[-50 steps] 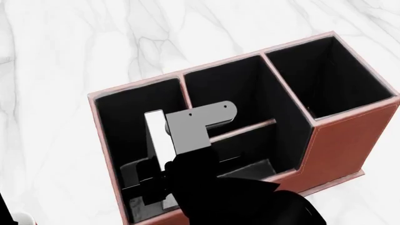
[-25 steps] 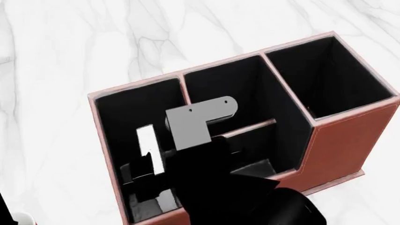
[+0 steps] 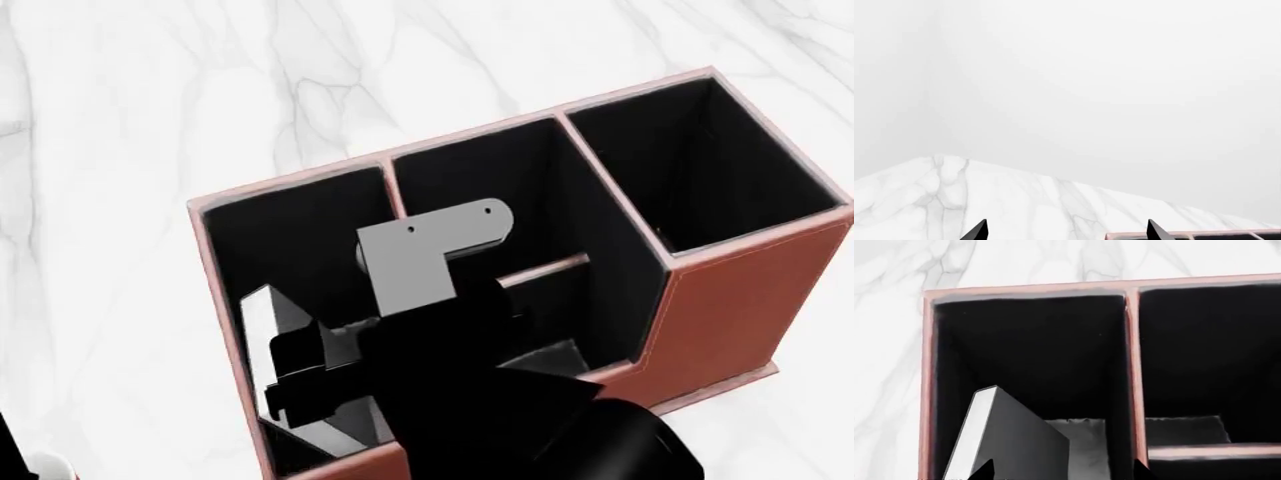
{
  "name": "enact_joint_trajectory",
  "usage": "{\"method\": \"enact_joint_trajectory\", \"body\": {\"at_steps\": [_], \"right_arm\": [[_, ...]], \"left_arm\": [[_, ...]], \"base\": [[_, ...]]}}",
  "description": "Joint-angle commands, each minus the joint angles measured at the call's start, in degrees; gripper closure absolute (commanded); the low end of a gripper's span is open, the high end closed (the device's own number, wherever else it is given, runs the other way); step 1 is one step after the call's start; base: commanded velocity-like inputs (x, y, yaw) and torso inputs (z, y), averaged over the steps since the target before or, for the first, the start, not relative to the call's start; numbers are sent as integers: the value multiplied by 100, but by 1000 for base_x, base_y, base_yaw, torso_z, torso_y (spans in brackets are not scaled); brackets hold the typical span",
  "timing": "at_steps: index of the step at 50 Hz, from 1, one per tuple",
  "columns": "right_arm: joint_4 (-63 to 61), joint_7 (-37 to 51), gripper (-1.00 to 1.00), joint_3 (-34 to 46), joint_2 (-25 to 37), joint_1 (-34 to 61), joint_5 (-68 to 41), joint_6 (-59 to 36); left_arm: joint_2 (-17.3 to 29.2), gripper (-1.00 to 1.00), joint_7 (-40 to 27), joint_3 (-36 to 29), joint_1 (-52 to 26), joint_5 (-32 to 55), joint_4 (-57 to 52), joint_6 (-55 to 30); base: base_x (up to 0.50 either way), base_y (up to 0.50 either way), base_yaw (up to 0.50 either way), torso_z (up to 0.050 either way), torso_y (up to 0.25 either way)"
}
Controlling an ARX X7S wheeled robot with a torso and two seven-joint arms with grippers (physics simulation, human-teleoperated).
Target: Pick up the book and place it in the left compartment of the caddy.
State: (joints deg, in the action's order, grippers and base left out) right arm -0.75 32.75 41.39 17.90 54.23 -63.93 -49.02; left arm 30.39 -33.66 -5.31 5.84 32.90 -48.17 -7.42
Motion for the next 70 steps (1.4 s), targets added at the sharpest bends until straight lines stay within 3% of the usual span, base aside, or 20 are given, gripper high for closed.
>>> {"method": "enact_joint_trajectory", "body": {"at_steps": [1,25,44,70], "right_arm": [[-197,114,-100,-49,81,-37,-81,-22],[-2011,1034,-100,-240,795,-568,-111,57],[-3796,1785,-100,-55,1863,-2221,1789,1380],[-4432,2355,-100,-208,2459,-3262,2839,2417]], "left_arm": [[-6,-100,22,-32,4,-35,48,46],[-11,-100,11,-163,-43,-107,56,26],[-24,-100,29,-314,-60,-224,74,21],[0,-100,36,-510,-96,-400,-44,-9]], "base": [[0,0,0,0,0],[0,0,0,0,0],[0,0,0,0,0],[0,0,0,0,0]]}}
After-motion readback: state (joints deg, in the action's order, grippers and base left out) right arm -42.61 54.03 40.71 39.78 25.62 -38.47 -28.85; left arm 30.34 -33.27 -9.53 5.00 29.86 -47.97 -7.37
